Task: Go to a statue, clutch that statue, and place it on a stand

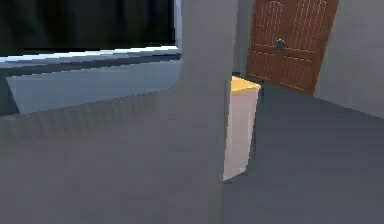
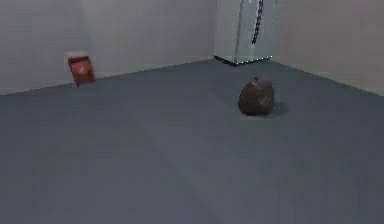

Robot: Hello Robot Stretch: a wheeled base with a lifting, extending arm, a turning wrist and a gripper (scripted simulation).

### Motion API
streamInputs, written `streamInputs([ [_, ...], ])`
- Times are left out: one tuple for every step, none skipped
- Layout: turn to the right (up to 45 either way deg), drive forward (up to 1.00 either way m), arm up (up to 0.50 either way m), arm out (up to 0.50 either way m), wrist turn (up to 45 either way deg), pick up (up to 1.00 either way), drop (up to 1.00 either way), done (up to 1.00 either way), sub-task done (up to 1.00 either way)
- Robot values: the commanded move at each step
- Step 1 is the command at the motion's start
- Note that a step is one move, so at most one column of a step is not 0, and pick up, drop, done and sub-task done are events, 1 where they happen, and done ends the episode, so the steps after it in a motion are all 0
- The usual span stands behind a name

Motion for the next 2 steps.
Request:
streamInputs([
  [42.0,0.0,0.0,0.0,0.0,0.0,0.0,0.0,0.0],
  [0.0,0.85,0.0,0.0,0.0,0.0,0.0,0.0,0.0],
])
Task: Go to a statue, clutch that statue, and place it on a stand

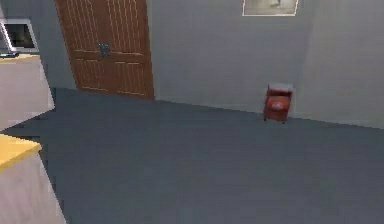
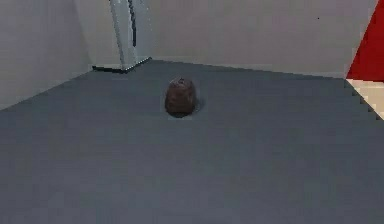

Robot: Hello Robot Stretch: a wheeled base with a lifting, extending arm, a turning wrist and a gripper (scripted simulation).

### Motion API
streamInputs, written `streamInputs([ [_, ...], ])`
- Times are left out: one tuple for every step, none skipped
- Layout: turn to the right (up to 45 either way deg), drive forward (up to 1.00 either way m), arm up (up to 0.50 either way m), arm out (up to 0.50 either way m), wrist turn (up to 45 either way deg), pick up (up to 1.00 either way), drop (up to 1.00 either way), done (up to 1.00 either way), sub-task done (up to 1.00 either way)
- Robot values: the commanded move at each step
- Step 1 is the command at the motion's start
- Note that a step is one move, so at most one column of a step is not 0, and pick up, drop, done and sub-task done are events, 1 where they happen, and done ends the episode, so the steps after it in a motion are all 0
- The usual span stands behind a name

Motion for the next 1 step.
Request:
streamInputs([
  [-9.0,0.0,0.0,0.0,0.0,0.0,0.0,0.0,0.0],
])
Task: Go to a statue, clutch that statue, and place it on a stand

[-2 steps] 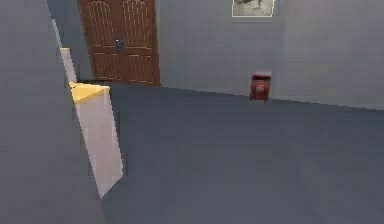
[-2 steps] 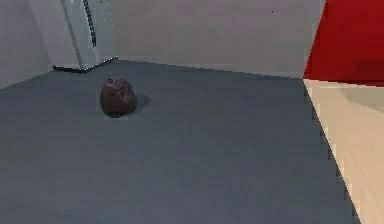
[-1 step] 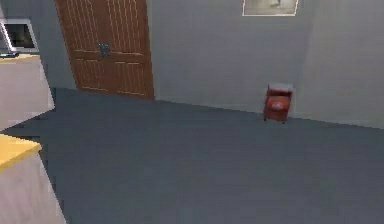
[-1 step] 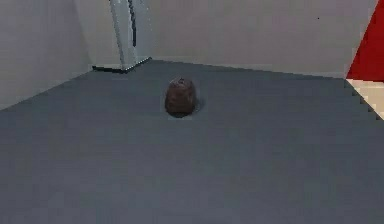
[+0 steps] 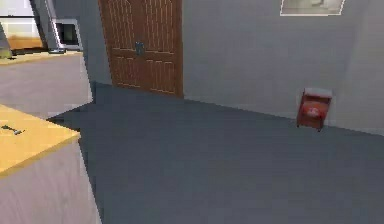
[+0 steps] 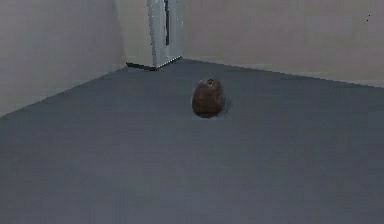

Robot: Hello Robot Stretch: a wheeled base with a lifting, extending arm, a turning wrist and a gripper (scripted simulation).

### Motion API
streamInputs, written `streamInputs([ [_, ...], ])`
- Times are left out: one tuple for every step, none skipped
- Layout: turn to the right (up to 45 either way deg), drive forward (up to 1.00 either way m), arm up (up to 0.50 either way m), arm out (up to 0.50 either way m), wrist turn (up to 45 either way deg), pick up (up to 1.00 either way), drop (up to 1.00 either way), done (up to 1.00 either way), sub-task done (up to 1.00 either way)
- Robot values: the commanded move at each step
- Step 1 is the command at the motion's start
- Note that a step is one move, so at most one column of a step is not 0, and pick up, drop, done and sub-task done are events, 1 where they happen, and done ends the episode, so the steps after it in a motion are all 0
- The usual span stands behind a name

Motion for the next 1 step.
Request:
streamInputs([
  [0.0,1.0,0.0,0.0,0.0,0.0,0.0,0.0,0.0],
])
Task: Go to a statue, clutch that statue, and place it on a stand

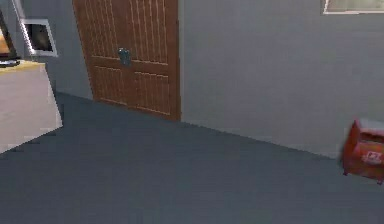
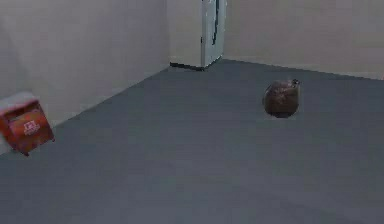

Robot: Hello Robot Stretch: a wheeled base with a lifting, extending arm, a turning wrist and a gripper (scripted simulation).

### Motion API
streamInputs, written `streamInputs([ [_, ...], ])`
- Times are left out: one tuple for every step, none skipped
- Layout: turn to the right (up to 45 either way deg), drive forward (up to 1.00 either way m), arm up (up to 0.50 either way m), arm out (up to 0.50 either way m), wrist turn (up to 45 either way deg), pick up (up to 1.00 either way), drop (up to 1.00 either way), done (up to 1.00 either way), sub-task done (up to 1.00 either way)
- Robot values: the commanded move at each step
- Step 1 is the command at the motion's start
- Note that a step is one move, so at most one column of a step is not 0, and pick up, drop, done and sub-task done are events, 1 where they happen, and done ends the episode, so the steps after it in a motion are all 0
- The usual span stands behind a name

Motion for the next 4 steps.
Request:
streamInputs([
  [-6.0,0.0,0.0,0.0,0.0,0.0,0.0,0.0,0.0],
  [0.0,0.3,0.0,0.0,0.0,0.0,0.0,0.0,0.0],
  [-45.0,0.0,0.0,0.0,0.0,0.0,0.0,0.0,0.0],
  [-9.0,0.0,0.0,0.0,0.0,0.0,0.0,0.0,0.0],
])
